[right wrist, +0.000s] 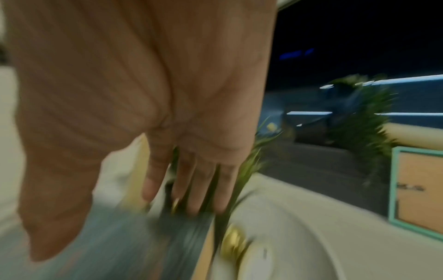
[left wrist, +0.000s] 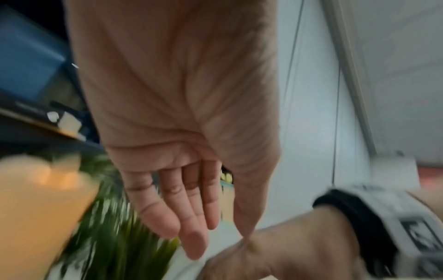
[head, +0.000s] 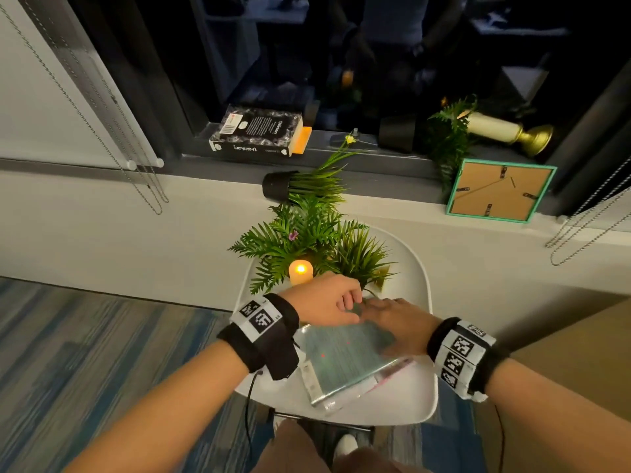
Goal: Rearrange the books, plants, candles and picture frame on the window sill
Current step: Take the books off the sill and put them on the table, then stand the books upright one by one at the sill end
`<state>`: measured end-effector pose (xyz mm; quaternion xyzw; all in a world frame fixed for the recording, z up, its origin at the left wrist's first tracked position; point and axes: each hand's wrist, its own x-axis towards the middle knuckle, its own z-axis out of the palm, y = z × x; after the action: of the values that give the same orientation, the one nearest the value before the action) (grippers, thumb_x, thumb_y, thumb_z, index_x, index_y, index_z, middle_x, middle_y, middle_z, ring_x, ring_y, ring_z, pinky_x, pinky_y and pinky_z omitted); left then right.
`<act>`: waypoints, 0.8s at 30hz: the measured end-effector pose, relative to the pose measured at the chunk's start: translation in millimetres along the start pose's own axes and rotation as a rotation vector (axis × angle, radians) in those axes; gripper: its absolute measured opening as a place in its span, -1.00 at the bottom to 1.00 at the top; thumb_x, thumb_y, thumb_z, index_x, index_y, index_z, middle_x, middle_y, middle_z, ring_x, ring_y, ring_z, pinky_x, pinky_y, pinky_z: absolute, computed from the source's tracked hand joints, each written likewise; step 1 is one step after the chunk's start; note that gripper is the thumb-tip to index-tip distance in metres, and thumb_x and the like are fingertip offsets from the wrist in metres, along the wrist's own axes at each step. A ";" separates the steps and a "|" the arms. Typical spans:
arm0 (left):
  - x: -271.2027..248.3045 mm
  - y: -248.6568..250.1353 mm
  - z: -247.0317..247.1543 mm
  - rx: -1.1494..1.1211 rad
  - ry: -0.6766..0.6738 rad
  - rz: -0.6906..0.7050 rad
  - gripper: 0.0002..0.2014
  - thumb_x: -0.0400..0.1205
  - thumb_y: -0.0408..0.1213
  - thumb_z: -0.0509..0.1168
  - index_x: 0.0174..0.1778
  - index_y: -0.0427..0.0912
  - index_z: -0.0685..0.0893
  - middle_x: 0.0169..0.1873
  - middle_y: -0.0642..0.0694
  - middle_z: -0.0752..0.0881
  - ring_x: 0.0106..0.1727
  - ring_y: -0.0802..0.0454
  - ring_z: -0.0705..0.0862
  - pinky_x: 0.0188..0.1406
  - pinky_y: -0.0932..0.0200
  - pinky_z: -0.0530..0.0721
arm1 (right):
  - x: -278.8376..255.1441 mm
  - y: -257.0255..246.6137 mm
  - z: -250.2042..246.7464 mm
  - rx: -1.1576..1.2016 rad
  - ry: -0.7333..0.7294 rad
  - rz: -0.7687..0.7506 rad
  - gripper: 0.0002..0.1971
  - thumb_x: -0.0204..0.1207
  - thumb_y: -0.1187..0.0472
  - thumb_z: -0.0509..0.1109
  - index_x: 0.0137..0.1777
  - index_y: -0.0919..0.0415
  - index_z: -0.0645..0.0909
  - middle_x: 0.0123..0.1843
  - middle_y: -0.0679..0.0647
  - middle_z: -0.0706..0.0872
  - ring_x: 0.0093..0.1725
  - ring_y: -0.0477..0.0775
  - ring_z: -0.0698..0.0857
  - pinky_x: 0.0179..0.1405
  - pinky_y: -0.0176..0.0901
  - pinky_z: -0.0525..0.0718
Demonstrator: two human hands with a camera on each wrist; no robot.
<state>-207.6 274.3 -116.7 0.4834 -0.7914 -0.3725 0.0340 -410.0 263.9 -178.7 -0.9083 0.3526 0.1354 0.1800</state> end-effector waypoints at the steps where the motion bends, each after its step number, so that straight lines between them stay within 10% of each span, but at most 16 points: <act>1: -0.7 2.1 -16.5 -0.054 0.051 0.016 -0.74 0.56 -0.22 0.45 0.12 -0.20 0.68 -0.05 -0.10 0.76 -0.14 0.07 0.75 -0.08 0.19 0.74 | 1.0 2.6 -17.3 0.090 0.020 0.019 -0.46 0.40 0.00 0.46 0.38 -0.01 0.46 0.33 -0.04 0.55 0.25 0.03 0.59 0.30 0.03 0.58; 5: -2.0 -6.6 -88.7 -0.111 0.313 0.031 -0.85 0.57 -0.28 0.42 0.03 -0.20 0.72 -0.19 -0.05 0.75 -0.28 0.16 0.67 -0.24 0.31 0.70 | 9.1 15.1 -94.5 0.220 0.221 0.094 -0.74 0.42 0.04 0.50 0.06 0.03 0.59 -0.04 -0.12 0.73 -0.07 -0.11 0.71 0.00 -0.09 0.72; 12: 23.8 -83.8 -174.1 -0.001 0.588 -0.163 -0.93 0.51 -0.39 0.39 -0.18 -0.14 0.68 -0.39 0.08 0.67 -0.37 0.15 0.62 -0.12 0.12 0.69 | 66.8 19.0 -181.7 0.245 0.459 0.173 -0.75 0.42 0.06 0.51 0.05 0.04 0.59 -0.05 -0.10 0.70 -0.09 -0.01 0.72 0.02 0.04 0.72; 24: 58.5 -188.7 -255.9 0.415 0.574 -0.545 -0.43 0.46 -0.13 0.44 0.38 -0.13 0.47 0.37 -0.20 0.43 0.37 -0.25 0.46 0.34 -0.13 0.53 | 216.8 29.0 -253.3 0.242 0.413 0.445 -0.42 0.42 0.08 0.52 0.39 0.14 0.38 0.36 0.17 0.59 0.30 0.20 0.60 0.26 0.06 0.63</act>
<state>7.0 37.4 -67.8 0.7546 -0.6518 -0.0518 0.0551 -244.9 8.6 -38.7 -0.7891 0.5851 -0.0586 0.1775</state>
